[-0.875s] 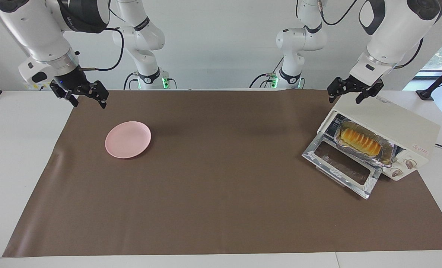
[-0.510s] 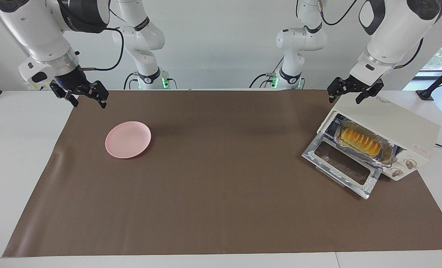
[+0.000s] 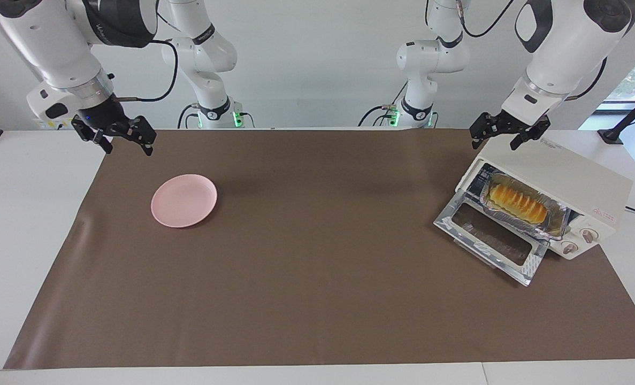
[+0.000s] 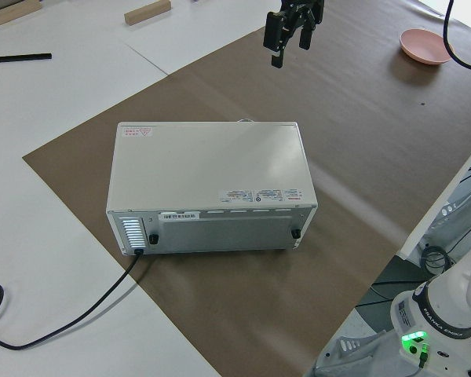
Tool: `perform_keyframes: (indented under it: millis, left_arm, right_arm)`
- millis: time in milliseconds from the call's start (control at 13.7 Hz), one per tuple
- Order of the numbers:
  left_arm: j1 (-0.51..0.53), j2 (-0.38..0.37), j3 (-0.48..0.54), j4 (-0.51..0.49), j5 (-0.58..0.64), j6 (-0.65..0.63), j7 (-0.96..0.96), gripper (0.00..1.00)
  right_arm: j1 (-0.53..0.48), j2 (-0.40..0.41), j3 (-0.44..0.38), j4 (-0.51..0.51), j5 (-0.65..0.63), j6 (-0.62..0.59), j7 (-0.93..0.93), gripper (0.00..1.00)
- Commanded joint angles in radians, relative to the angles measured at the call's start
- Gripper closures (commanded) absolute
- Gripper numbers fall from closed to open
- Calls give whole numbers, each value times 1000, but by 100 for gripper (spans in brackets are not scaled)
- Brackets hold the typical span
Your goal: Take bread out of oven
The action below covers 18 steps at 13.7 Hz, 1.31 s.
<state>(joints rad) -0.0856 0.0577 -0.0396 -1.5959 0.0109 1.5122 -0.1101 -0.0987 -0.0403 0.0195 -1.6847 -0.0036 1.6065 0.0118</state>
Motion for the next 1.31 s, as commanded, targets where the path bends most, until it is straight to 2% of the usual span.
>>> perform_keyframes:
  millis: [0,219,364,510,656,729,1093,1239]
  left_arm:
    - [0,146,-38,132,24,-13,-194,0]
    - [-20,324,-57,328,55,-50,-322,0]
    - [-34,370,-40,392,105,-73,-374,0]
    - [-60,427,35,465,130,-87,-407,0]
    - [-146,461,180,467,126,-75,-434,0]
    - [-166,465,222,461,112,-54,-486,0]
    - [-154,452,237,341,119,89,-672,0]
    - [-161,461,241,308,130,109,-717,0]
  right_arm:
    - [-10,-18,10,-18,7,-7,13,0]
    - [-10,-18,10,-18,7,-7,14,0]
    - [-10,-18,10,-20,5,-7,13,0]
    - [-10,-18,10,-18,5,-7,13,0]
    - [-10,-18,10,-18,5,-7,13,0]
    - [-10,-18,10,-18,5,-7,13,0]
    - [-10,-18,10,-18,7,-7,13,0]
    - [-10,-18,10,-18,7,-7,13,0]
